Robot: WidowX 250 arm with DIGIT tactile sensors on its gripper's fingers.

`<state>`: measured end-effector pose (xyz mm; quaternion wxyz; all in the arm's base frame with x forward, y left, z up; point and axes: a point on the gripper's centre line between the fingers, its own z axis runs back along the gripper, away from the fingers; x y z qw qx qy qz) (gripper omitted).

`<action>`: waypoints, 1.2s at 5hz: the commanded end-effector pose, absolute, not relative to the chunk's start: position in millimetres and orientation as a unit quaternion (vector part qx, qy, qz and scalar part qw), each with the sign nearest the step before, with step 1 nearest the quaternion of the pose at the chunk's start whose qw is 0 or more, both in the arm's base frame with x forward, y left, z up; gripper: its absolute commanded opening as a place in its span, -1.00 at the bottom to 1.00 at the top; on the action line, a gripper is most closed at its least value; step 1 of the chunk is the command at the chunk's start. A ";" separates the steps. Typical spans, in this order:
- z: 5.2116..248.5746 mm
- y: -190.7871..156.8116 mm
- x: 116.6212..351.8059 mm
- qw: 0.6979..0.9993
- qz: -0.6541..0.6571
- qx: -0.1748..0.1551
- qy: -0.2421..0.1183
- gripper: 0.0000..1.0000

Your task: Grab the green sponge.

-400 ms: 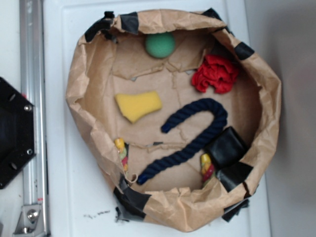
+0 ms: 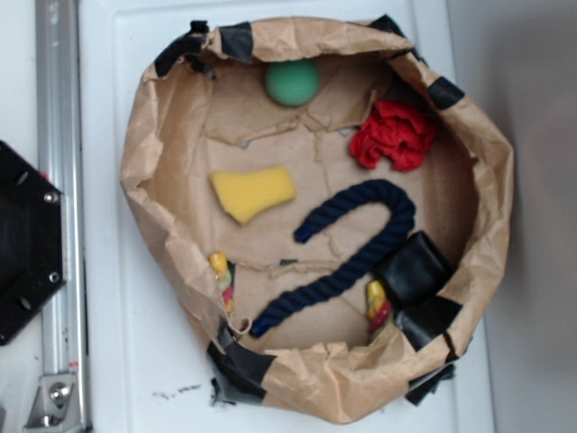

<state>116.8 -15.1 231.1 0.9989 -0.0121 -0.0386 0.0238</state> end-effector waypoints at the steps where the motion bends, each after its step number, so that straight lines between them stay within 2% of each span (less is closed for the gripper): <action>1: 143.2 13.6 219.5 0.988 0.101 0.091 -0.075 1.00; 2: 102.6 7.2 259.0 0.993 0.087 0.034 -0.072 1.00; 3: 78.4 3.2 257.9 0.995 0.084 0.044 -0.041 1.00; 4: 44.2 23.7 259.8 0.994 0.081 0.070 -0.004 1.00; 5: 28.8 52.0 257.2 0.993 0.093 0.074 0.009 1.00; 6: 14.9 64.6 257.4 0.992 0.106 0.070 0.019 1.00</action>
